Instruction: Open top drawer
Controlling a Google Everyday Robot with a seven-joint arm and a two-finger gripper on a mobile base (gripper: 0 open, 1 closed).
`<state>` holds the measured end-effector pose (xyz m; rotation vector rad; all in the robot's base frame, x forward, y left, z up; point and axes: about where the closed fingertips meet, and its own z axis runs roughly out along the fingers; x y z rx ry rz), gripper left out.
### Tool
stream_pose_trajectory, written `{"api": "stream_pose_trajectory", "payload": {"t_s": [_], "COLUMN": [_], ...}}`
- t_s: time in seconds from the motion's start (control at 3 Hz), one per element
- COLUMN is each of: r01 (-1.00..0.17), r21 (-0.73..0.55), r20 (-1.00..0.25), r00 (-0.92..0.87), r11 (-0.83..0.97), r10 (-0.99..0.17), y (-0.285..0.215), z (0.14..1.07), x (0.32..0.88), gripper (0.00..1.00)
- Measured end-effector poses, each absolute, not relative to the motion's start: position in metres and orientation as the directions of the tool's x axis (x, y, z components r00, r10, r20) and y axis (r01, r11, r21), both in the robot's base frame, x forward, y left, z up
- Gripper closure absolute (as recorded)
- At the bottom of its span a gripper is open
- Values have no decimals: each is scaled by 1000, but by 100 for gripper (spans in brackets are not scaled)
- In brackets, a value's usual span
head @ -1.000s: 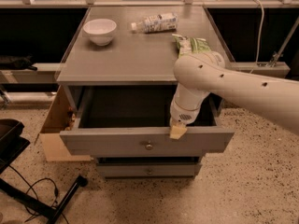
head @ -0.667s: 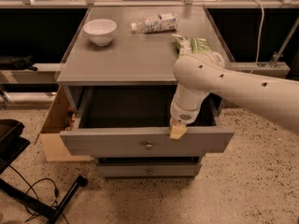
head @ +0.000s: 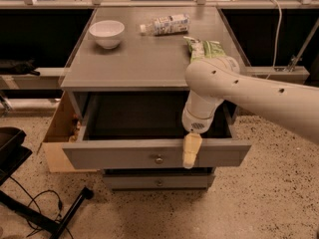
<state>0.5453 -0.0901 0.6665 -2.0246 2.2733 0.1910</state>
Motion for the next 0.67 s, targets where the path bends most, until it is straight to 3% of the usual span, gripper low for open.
{"api": "stream_pose_trajectory", "payload": {"t_s": [0.33, 0.67], "r01": [-993, -989], "r21": [33, 46], "r20": [-151, -133], "r00": [-117, -145], "r11": [113, 140], "r10": [-982, -980], "y": [-90, -93], "z": [666, 657], "x": [545, 529], "gripper": [0, 19]}}
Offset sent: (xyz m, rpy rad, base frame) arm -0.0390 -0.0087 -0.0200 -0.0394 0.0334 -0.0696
